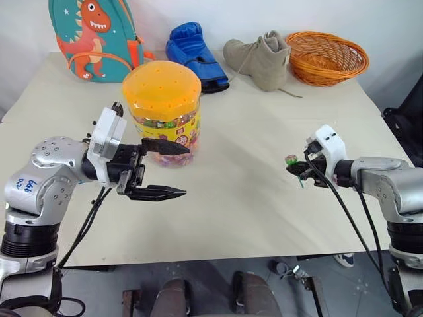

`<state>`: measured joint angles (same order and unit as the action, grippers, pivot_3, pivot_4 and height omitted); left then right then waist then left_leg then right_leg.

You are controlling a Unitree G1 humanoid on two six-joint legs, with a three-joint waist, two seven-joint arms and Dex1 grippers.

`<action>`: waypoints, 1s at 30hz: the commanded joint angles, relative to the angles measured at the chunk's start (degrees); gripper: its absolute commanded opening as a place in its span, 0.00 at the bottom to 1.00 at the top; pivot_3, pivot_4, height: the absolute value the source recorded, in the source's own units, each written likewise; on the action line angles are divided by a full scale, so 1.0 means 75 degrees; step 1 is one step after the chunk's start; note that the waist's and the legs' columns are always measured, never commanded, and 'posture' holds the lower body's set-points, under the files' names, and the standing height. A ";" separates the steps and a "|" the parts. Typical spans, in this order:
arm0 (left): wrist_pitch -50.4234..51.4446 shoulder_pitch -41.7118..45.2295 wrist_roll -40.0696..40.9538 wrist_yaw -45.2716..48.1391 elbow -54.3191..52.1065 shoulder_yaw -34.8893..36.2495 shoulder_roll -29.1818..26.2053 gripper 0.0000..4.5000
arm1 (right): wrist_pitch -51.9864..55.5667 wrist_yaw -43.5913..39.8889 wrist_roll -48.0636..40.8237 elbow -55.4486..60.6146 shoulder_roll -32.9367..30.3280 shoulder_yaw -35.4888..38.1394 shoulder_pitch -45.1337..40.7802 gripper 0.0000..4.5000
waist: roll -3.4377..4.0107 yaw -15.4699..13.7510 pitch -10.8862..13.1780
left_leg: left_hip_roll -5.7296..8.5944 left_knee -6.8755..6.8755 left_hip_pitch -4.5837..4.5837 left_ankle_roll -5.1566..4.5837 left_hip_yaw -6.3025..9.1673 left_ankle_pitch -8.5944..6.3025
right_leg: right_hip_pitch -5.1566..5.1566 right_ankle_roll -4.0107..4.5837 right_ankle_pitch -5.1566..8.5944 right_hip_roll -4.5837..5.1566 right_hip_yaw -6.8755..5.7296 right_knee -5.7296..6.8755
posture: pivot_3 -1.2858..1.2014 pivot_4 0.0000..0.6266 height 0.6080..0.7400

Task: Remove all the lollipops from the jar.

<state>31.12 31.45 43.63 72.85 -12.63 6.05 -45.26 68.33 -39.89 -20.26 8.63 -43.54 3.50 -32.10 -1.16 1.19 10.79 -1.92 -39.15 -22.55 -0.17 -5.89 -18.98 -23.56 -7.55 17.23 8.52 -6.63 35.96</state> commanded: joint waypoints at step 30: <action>-0.0966 -0.1864 -0.0488 0.0146 0.1940 0.2667 -0.1312 1.00 | -0.6741 -0.5053 -0.0913 -0.0776 -0.0166 -0.0135 -0.0197 0.99 | 0.0001 -0.0114 0.0001 | -0.0003 0.0004 0.0023 -0.0002 -0.0017 -0.0001 | 0.0011 0.0000 0.0000 -0.0002 0.0005 -0.0007 | 0.52 0.24 1.00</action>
<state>27.25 18.72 41.13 72.02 0.19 22.56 -53.89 21.88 -75.77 -27.71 4.75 -45.21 2.41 -32.64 -1.16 0.34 10.80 -1.96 -39.11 -22.39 -0.18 -6.03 -18.99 -23.49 -7.55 17.24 8.50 -6.59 35.90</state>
